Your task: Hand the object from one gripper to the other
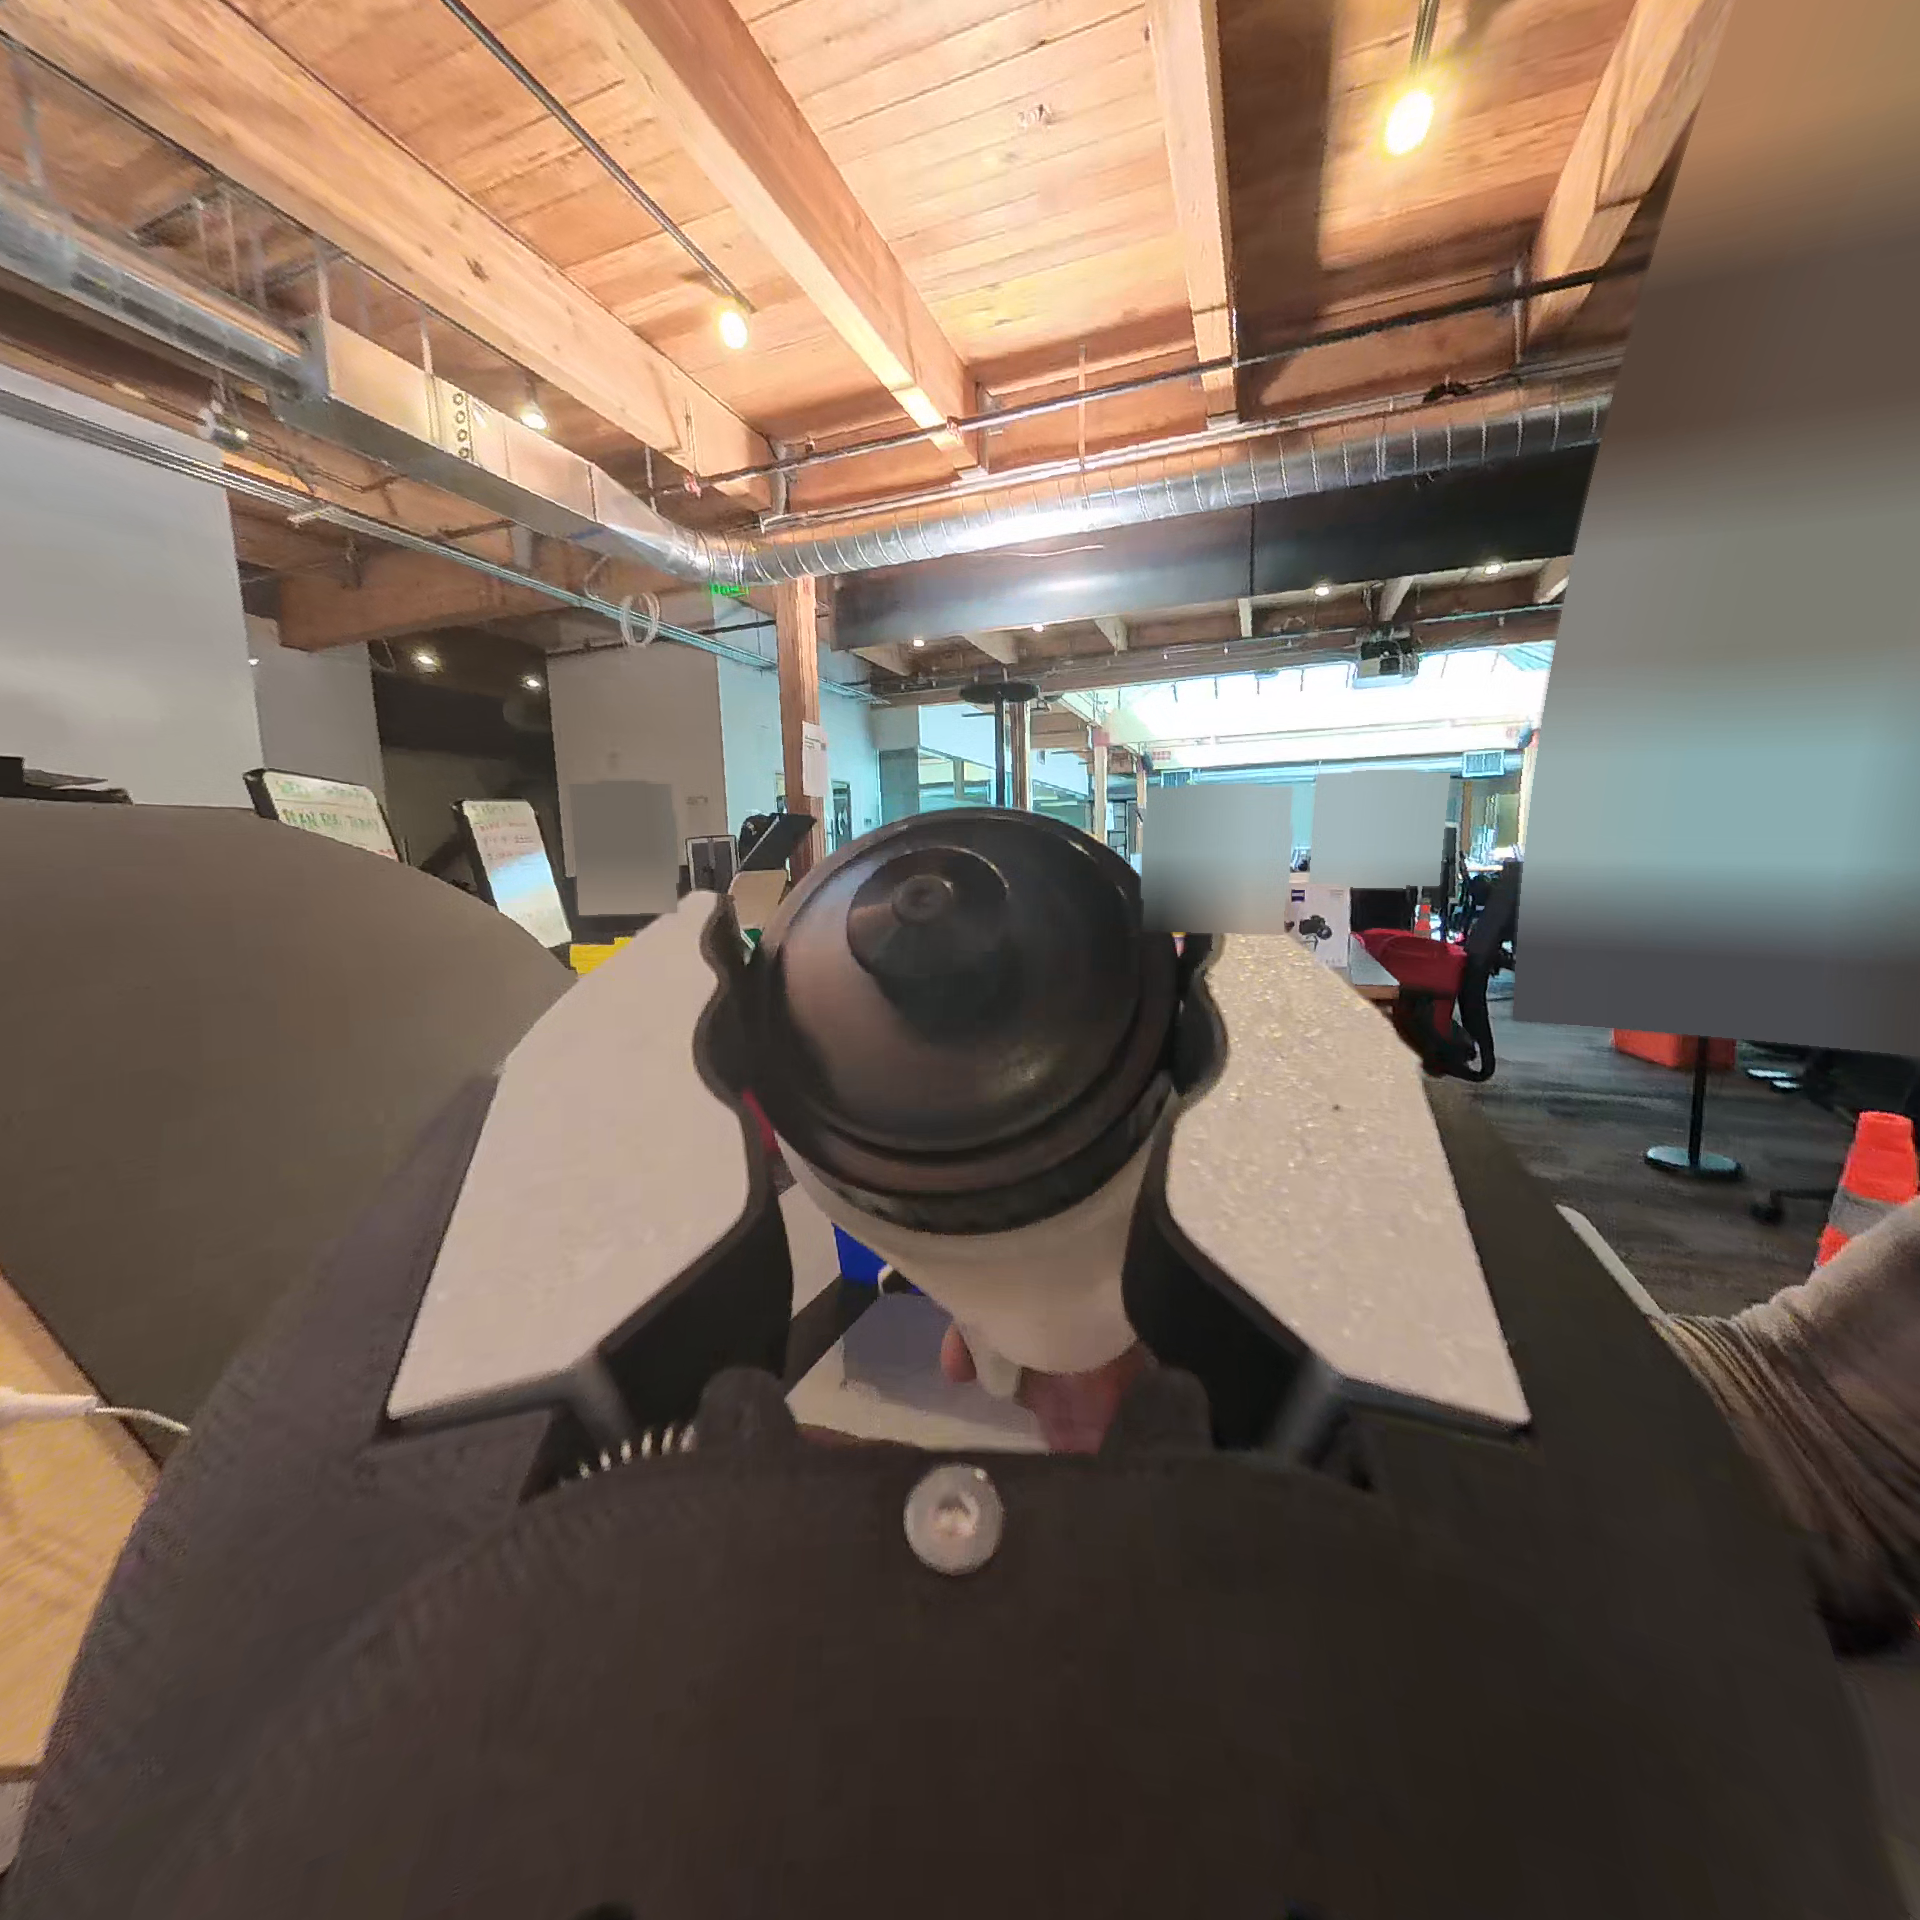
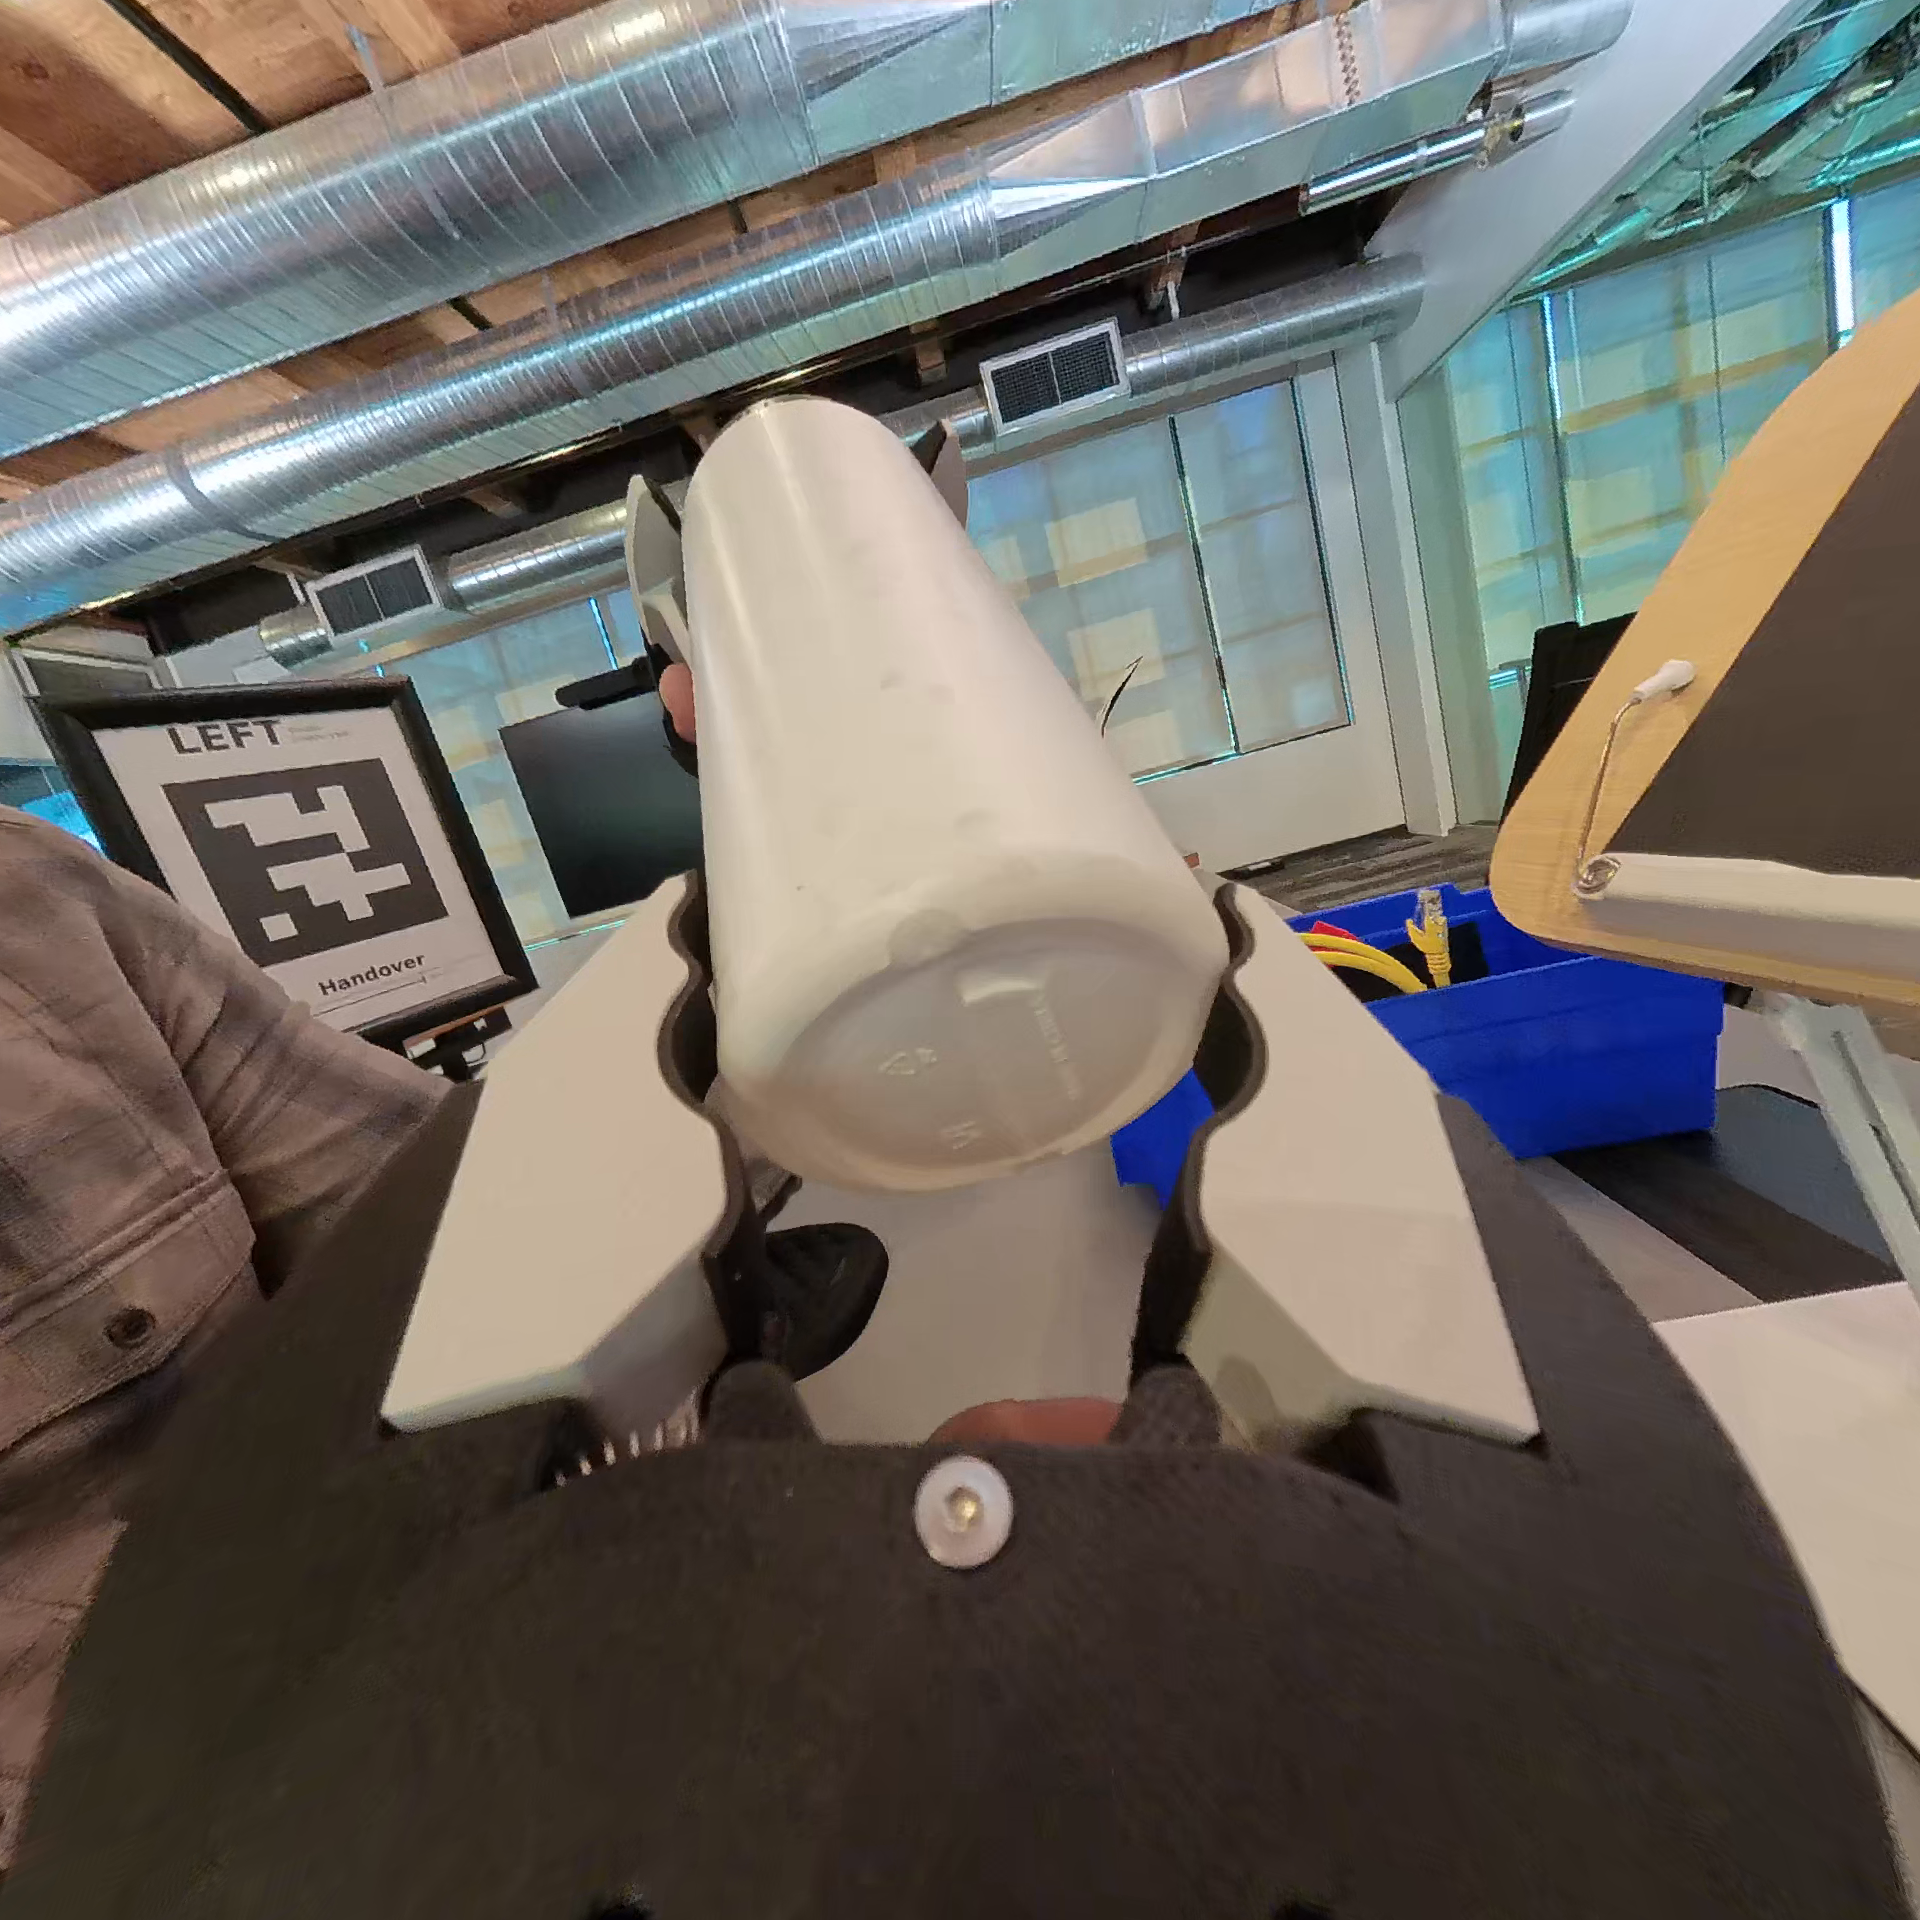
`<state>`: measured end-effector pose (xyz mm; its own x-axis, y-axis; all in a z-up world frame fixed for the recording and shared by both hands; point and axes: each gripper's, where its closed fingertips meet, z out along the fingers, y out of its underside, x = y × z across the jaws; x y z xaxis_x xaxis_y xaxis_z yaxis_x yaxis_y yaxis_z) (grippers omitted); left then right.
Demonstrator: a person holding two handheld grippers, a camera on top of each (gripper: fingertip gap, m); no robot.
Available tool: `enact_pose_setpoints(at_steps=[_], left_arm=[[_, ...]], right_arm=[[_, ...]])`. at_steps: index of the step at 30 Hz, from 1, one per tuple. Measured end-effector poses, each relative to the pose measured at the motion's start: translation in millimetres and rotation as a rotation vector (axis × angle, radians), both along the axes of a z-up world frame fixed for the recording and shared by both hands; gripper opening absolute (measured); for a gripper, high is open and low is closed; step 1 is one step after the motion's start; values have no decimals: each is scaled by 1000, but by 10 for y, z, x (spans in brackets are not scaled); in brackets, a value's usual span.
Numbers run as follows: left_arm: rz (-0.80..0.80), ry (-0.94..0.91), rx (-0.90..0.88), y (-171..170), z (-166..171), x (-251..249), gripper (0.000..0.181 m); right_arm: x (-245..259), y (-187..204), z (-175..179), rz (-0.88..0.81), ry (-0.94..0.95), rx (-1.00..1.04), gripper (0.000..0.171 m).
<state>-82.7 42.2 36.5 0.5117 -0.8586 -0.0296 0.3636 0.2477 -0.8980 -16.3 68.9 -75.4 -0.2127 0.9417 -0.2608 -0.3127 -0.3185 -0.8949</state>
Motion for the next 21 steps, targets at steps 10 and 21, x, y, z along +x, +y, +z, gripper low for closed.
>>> enact_pose_setpoints(at_steps=[10, 21], left_arm=[[-9, 174, -43, 10, -190, 19, 79], [-21, 359, -60, -43, -413, 26, 79]], right_arm=[[114, 74, 40, -51, -38, 66, 93], [174, 82, -23, -57, -104, 130, 93]])
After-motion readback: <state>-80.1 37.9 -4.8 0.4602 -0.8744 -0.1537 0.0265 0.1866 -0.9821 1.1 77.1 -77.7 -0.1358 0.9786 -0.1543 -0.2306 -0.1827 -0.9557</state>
